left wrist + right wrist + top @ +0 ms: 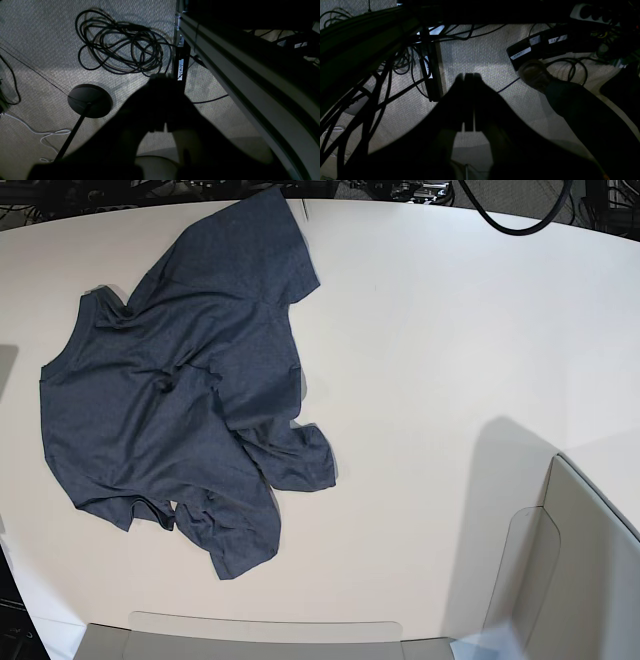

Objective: Layout the t-shirt on the table in an organized manner, then fold the t-shirt properly

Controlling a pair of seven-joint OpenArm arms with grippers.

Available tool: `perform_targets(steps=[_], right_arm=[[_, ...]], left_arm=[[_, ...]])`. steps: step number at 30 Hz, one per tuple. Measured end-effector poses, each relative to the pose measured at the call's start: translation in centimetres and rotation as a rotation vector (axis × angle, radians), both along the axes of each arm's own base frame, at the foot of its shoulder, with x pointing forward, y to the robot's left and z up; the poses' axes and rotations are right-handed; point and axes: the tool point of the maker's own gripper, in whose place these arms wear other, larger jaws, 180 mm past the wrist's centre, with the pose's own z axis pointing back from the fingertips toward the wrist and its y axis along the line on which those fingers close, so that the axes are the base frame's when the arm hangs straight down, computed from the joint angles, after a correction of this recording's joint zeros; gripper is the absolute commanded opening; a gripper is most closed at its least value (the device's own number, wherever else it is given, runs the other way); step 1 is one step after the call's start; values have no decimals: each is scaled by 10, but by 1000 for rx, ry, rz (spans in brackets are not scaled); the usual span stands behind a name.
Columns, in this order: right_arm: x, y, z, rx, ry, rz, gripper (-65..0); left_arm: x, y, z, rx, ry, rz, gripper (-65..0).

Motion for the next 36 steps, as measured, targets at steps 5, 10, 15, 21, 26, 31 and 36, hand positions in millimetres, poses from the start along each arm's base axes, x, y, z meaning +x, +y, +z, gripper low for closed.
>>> perform_targets(steps=[5, 10, 15, 21, 26, 31, 36], right_arm=[[-6, 0, 0, 0, 7, 0, -649], [-9, 0, 0, 0, 14, 0, -649], [-9, 0, 0, 0, 11, 0, -649], [-9, 0, 0, 0, 11, 0, -649], [-9, 0, 0, 0, 11, 0, -650], [-10, 0, 0, 0, 13, 0, -650], [-12, -2, 2, -6, -22, 2, -650]], left_arm=[[0, 0, 0, 0, 0, 0, -650], [0, 0, 0, 0, 0, 0, -650], [0, 0, 0, 0, 0, 0, -650], [0, 0, 0, 0, 0, 0, -650], [2, 0, 0, 0, -6, 0, -650], [4, 4, 2, 11, -52, 1, -650], [-15, 5, 4, 14, -52, 7, -650]])
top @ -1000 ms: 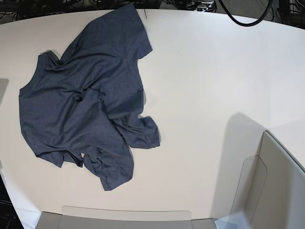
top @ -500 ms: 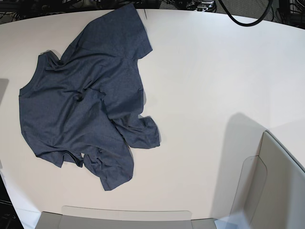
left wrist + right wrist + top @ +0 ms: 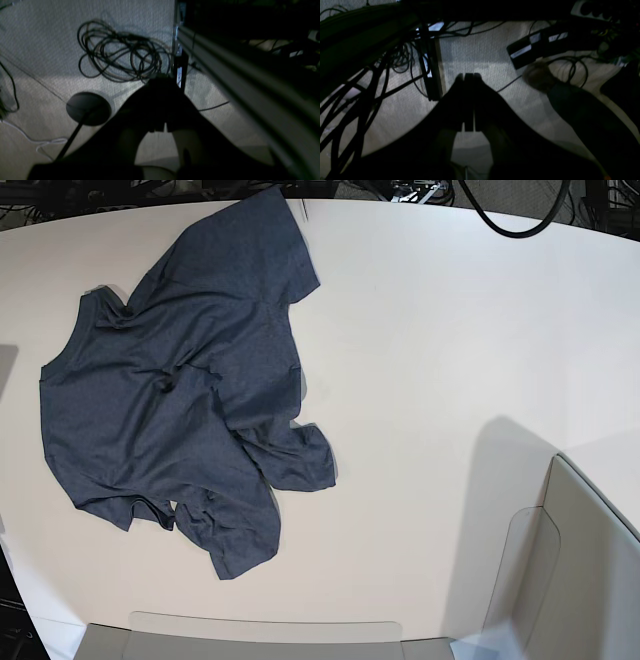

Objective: Layout the t-shirt on the table in an organized manner, then fold the t-shirt properly

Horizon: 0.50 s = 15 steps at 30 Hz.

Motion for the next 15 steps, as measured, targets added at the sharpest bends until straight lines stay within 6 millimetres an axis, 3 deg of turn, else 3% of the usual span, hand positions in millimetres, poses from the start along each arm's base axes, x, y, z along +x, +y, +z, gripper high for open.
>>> perform_targets(steps=[4, 8, 11, 15], right_arm=[[-5, -2, 4, -4, -36, 2, -650], [-18, -10, 9, -17, -45, 5, -650], [-29, -26, 15, -41, -57, 17, -650], [-42, -50, 28, -86, -80, 26, -650]], left_arm=[[-18, -5, 0, -7, 28, 7, -650], [-19, -12, 2, -17, 6, 9, -650], [-17, -11, 7, -12, -32, 11, -650], [-35, -5, 17, 2, -54, 11, -650]])
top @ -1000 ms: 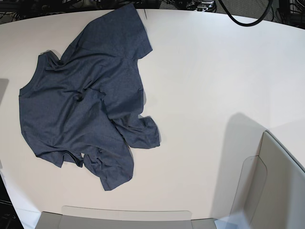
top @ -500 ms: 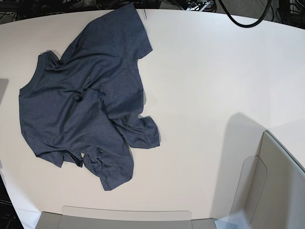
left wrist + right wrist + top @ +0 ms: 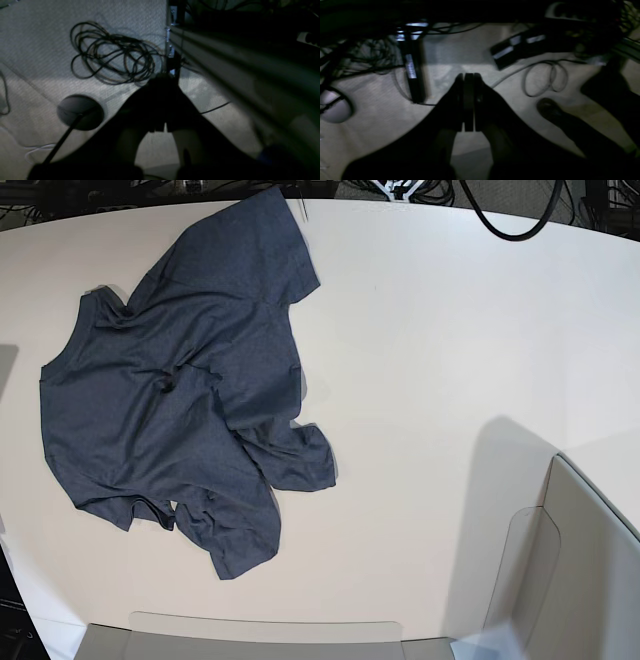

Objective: Layout the t-shirt on the table in an organized manner, then fold the t-shirt properly

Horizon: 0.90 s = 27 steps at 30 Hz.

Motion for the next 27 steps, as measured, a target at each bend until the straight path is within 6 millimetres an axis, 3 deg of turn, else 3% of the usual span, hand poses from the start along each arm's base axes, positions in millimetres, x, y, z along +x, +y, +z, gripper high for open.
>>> perform_targets(steps=[10, 14, 18, 20, 23, 27], right_arm=[[-30, -23, 56, -37, -91, 69, -650], [-28, -14, 80, -21, -151, 80, -650], [-25, -34, 109, -73, -199, 63, -650], [-17, -46, 123, -103, -234, 58, -650], [3, -62, 150, -149, -313, 50, -650], [25, -94, 202, -248, -415, 60, -650]], left_arm=[[-37, 18, 46, 46, -87, -13, -650], [-27, 30, 67, 66, -159, -41, -650], [-18, 62, 90, 121, -217, -94, -650], [-16, 75, 101, 151, -228, -106, -650], [-9, 80, 121, 154, -274, -145, -650], [8, 90, 154, 173, -353, -217, -650]])
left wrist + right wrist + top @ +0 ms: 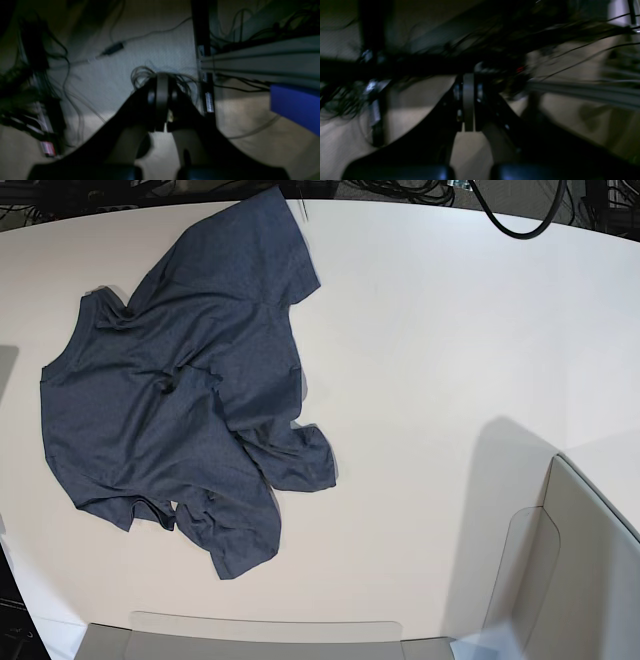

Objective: Layout the t-shirt on the table in an organized manner, then fold the t-shirt properly

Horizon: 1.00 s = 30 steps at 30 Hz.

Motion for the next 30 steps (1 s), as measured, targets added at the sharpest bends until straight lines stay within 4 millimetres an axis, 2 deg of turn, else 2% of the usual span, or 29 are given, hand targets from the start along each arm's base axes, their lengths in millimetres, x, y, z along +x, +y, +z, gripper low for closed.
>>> perform_targets(steps=[3, 7, 11, 12, 14, 17, 19, 21, 24, 26, 30], right_arm=[[16, -24, 41, -87, -76, 1, -650], [41, -45, 82, -174, -169, 14, -650], [54, -70, 113, -269, -227, -7, -650], [61, -72, 119, -280, -253, -6, -650], [74, -78, 127, -297, -302, -14, -650], [92, -87, 139, -309, -387, -57, -650], [102, -88, 142, -296, -428, -74, -650], [112, -88, 144, -291, -462, -88, -650], [132, -87, 151, -285, -532, -98, -650], [148, -87, 157, -281, -586, -101, -650], [187, -72, 166, -211, -682, -50, -650]], left_arm=[[11, 9, 25, 27, -44, -60, -650], [37, 9, 57, 30, -132, -115, -650], [56, 45, 84, 133, -179, -83, -650], [68, 58, 99, 175, -241, -66, -650], [108, 74, 129, 234, -374, -58, -650], [151, 76, 160, 258, -514, -57, -650], [169, 77, 167, 262, -522, -42, -650], [182, 84, 164, 273, -490, 12, -650], [217, 82, 181, 267, -544, 48, -650], [244, 74, 188, 242, -573, 62, -650], [288, 30, 199, 120, -596, -31, -650]])
